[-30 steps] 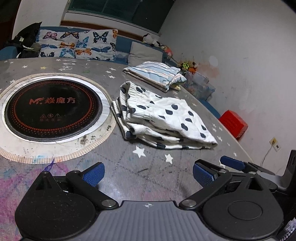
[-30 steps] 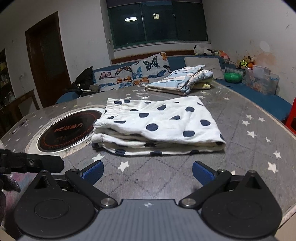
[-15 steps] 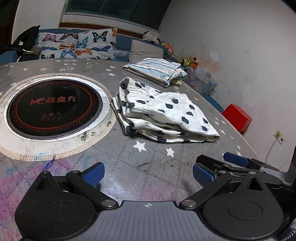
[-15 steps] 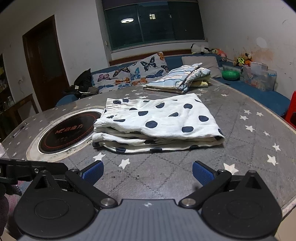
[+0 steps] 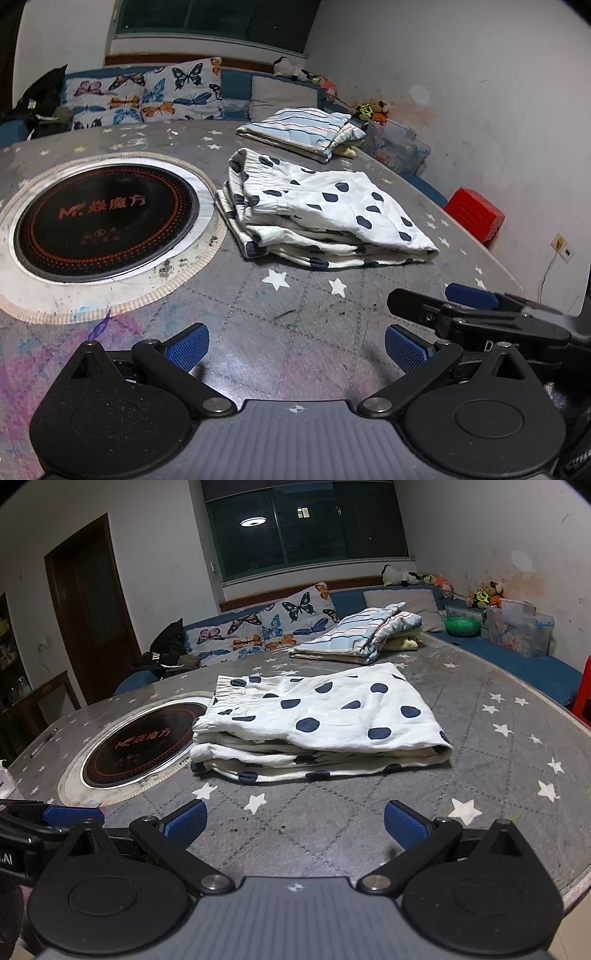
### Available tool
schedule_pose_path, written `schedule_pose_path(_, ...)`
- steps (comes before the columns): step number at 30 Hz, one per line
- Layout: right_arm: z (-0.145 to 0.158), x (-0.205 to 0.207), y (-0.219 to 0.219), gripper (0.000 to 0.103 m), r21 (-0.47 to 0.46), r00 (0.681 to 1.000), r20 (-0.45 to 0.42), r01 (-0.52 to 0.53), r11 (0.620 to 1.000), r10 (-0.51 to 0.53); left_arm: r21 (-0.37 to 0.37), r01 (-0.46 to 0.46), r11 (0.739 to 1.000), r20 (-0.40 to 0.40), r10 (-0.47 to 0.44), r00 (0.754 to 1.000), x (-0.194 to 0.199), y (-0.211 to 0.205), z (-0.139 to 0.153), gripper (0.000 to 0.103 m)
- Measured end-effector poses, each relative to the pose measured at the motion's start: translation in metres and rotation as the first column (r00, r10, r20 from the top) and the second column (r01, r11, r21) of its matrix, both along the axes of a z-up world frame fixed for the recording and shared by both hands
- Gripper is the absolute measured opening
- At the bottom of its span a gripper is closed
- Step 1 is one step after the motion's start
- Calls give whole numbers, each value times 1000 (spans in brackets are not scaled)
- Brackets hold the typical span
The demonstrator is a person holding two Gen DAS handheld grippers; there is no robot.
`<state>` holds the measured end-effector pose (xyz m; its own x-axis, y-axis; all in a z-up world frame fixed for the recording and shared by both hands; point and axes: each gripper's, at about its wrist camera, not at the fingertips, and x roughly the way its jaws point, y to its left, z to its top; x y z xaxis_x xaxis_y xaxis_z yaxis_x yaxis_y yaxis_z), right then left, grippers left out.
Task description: Fold clothes
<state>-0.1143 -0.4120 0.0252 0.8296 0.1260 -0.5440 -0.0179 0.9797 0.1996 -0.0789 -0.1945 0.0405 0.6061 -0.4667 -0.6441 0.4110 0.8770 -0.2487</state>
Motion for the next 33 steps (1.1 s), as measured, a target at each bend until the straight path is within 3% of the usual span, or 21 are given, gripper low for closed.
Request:
schedule_pose_path(19,-1,4,2,103,5,1000,-8,0,1000,0,90,15,996,33,-18,999,5,-6,-1,103)
schedule_pose_path(33,-5,15,3,103,-3,1000,-30,2,1000,-2,103,6,995,26,-8,1000,16,-7,-2,103)
